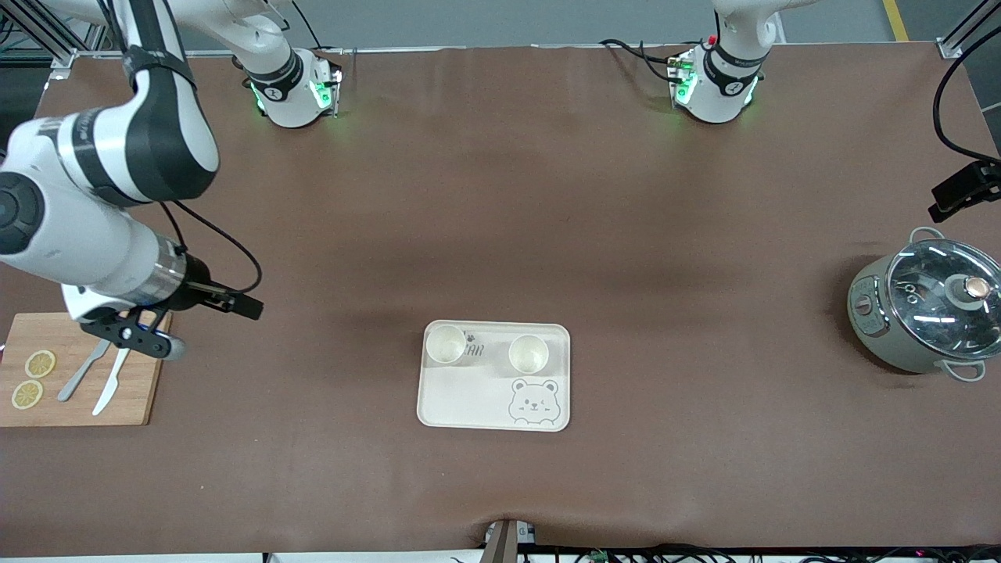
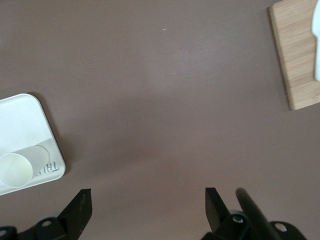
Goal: Place white IKEA cup upright on tray with both arms
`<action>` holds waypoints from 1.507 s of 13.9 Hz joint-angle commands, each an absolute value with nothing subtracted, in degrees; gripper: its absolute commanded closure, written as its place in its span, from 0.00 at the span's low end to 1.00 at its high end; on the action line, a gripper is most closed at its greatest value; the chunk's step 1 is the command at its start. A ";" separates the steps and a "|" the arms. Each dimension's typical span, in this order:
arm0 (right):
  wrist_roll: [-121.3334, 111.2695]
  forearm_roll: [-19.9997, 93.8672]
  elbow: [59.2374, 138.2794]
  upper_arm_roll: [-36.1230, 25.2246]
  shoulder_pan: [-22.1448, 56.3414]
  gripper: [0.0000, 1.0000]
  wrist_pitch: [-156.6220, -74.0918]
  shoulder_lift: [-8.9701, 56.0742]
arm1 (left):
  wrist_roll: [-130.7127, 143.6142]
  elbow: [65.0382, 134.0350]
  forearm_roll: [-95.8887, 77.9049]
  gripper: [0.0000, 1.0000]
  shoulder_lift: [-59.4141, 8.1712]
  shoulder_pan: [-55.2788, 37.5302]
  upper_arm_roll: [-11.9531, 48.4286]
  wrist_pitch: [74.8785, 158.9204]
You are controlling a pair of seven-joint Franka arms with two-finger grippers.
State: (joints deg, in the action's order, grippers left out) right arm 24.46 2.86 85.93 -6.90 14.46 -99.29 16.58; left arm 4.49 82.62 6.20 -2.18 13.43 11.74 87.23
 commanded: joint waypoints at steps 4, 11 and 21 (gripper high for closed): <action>2.32 -0.62 89.30 -6.15 6.00 0.00 -96.60 9.24 | 3.60 85.51 6.33 0.00 2.46 11.35 11.87 86.40; -9.23 -0.26 89.12 -6.15 -1.67 0.00 -91.32 3.17 | 5.00 92.72 0.35 0.00 7.46 -3.07 -2.11 87.98; -13.45 -0.18 87.37 -5.80 -1.50 0.00 -87.11 -0.44 | 9.15 93.61 0.35 0.00 6.60 -4.66 0.26 88.50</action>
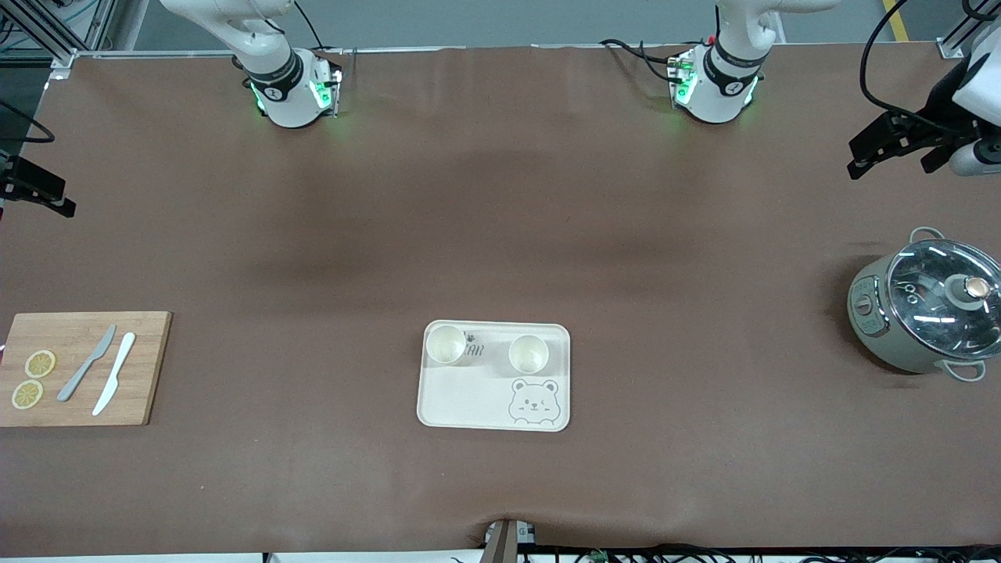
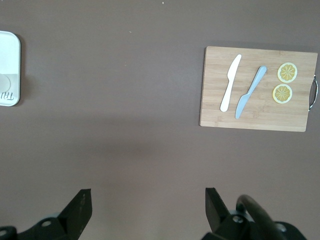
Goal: Place white IKEA cup upright on tray with both arms
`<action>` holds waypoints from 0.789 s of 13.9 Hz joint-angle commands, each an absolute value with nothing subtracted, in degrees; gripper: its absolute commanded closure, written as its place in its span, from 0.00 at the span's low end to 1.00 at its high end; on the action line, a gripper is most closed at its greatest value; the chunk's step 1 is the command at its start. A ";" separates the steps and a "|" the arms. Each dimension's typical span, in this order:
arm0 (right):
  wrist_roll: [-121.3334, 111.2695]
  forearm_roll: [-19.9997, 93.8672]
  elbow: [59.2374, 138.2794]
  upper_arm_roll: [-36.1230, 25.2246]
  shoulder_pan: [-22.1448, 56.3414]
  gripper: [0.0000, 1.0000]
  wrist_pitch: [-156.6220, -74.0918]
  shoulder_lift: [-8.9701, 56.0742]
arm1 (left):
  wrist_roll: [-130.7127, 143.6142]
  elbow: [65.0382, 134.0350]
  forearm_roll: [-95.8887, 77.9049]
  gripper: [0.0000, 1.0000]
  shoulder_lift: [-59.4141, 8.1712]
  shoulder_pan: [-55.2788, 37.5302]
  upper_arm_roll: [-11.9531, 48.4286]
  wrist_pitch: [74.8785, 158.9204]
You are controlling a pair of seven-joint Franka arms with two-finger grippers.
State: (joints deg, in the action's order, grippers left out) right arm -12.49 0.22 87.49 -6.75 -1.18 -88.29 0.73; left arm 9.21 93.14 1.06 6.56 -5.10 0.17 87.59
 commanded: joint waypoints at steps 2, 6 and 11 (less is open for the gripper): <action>-13.19 -0.26 86.92 -5.45 -0.45 0.00 -86.57 -0.44 | 8.61 93.25 0.44 0.00 5.81 -4.66 0.26 88.68; -13.10 2.54 86.84 -6.06 -0.97 0.00 -84.38 -0.61 | 8.53 92.38 0.44 0.00 4.75 -4.92 0.26 89.21; -13.18 1.76 86.75 -6.15 -0.97 0.00 -83.76 -0.97 | 9.58 89.13 0.44 0.00 2.55 -5.80 0.88 89.21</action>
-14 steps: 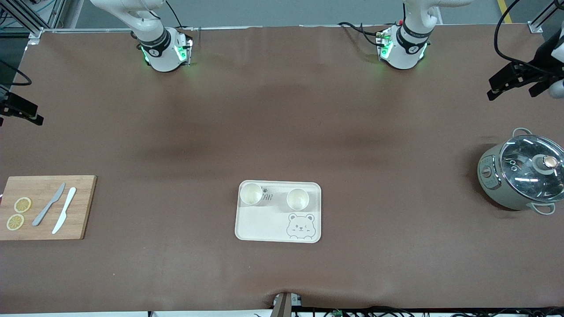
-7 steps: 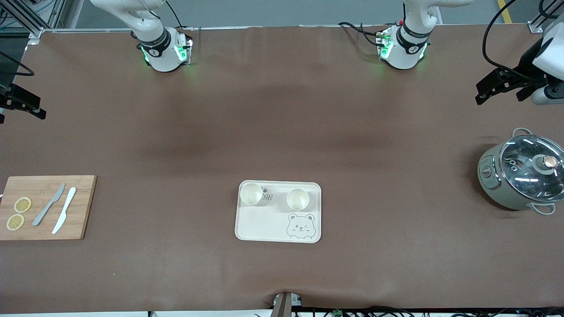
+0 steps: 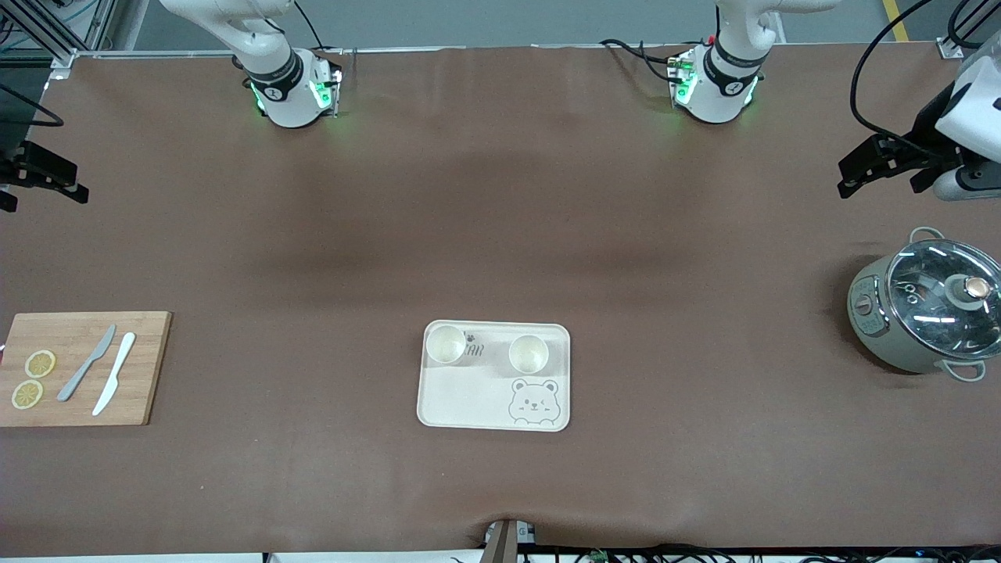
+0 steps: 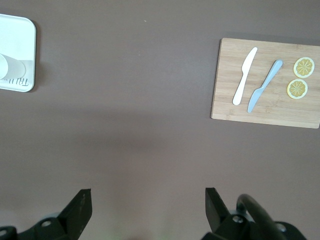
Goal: Place white IKEA cup upright on tray with both arms
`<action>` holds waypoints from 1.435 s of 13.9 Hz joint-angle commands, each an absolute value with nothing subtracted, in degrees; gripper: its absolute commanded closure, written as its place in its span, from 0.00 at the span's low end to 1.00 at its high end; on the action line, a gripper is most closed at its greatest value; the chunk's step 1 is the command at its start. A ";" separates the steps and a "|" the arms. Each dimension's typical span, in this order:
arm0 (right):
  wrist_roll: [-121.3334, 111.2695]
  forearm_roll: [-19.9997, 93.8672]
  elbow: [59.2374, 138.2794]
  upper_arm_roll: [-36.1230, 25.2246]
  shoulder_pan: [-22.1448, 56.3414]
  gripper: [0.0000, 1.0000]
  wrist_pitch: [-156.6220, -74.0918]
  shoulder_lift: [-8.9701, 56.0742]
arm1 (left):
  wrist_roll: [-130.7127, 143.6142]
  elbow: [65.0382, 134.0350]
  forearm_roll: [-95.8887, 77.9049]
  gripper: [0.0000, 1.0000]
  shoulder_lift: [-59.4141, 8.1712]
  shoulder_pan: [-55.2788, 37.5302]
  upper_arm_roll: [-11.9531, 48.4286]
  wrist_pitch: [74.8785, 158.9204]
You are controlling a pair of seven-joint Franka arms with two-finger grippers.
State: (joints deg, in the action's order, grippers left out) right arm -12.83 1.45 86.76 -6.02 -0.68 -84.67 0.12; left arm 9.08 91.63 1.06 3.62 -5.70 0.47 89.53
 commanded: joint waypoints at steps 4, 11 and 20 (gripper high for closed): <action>-13.18 1.76 86.75 -5.98 -0.88 0.00 -83.32 -0.97 | 9.49 88.51 0.53 0.00 1.49 -5.54 2.11 89.21; -13.18 1.67 86.75 -6.15 -1.05 0.00 -82.44 -0.97 | 9.58 88.51 0.53 0.00 1.58 -5.54 2.11 89.21; -8.20 0.88 86.75 -5.89 -0.88 0.00 -81.91 -0.97 | 8.97 88.59 0.97 0.00 2.46 -4.75 2.02 88.51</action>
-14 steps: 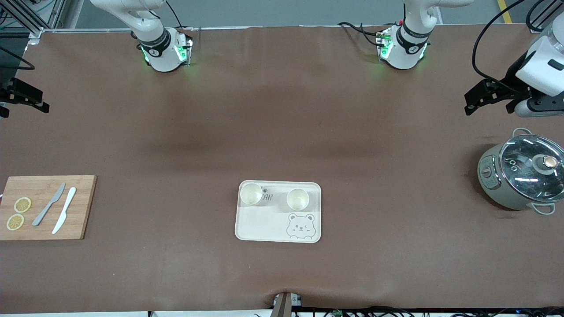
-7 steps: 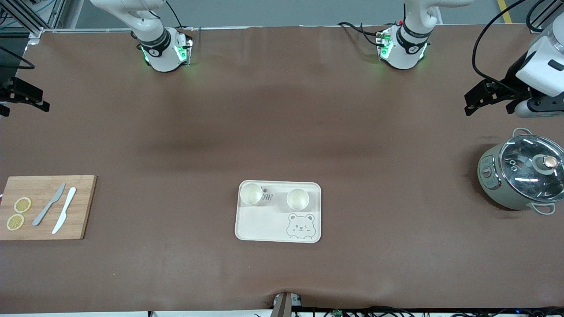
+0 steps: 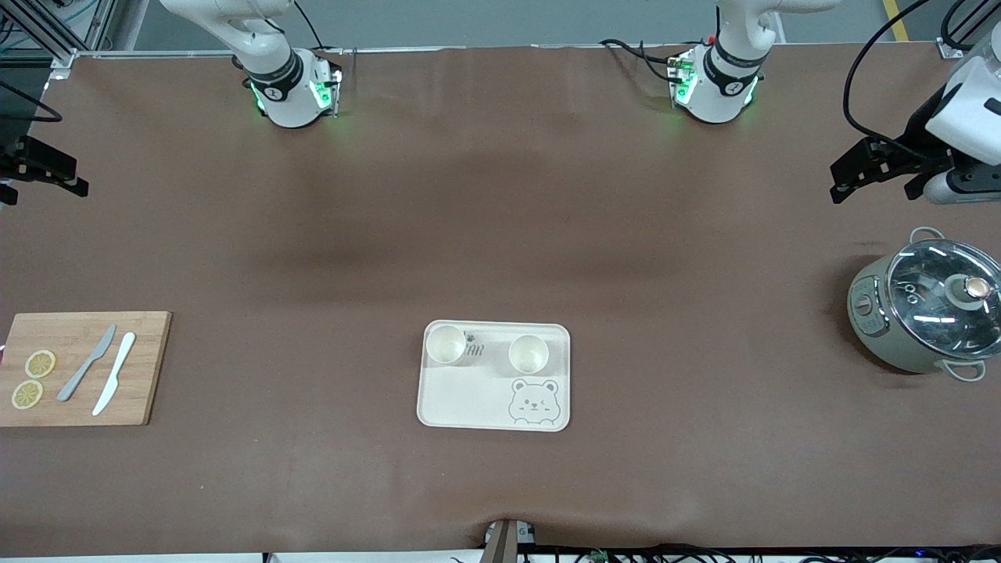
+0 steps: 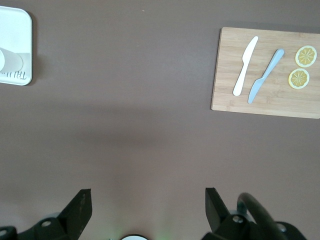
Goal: Place white IKEA cup upright on tray with both arms
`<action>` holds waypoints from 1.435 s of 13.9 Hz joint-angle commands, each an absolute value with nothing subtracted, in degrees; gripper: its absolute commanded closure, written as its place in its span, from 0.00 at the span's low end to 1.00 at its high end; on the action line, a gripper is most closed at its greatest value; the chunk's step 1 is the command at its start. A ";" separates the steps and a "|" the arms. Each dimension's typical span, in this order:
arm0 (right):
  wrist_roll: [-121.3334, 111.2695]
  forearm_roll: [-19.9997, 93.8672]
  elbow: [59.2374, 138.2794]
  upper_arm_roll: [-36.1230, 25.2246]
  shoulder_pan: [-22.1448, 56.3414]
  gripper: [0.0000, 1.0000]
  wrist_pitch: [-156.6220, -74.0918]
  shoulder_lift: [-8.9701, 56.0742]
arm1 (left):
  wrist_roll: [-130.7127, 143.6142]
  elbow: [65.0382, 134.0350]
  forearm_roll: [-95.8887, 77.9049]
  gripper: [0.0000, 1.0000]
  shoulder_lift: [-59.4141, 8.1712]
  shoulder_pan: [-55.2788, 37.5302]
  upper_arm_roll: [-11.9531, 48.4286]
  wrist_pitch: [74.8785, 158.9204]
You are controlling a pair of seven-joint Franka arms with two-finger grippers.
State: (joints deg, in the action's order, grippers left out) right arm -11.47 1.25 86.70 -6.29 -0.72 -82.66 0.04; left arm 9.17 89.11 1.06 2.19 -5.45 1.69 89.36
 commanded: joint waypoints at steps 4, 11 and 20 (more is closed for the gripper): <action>-8.09 0.88 86.75 -6.07 -0.97 0.00 -81.91 -0.97 | 8.96 87.81 1.14 0.00 2.46 -4.66 1.50 88.07; -8.17 0.88 86.75 -6.15 -1.05 0.00 -82.00 -0.97 | 8.97 87.63 1.32 0.00 1.50 -4.83 1.58 88.15; -8.17 0.88 86.75 -6.15 -1.05 0.00 -82.00 -0.88 | 8.96 87.36 1.41 0.00 2.02 -5.10 2.02 87.45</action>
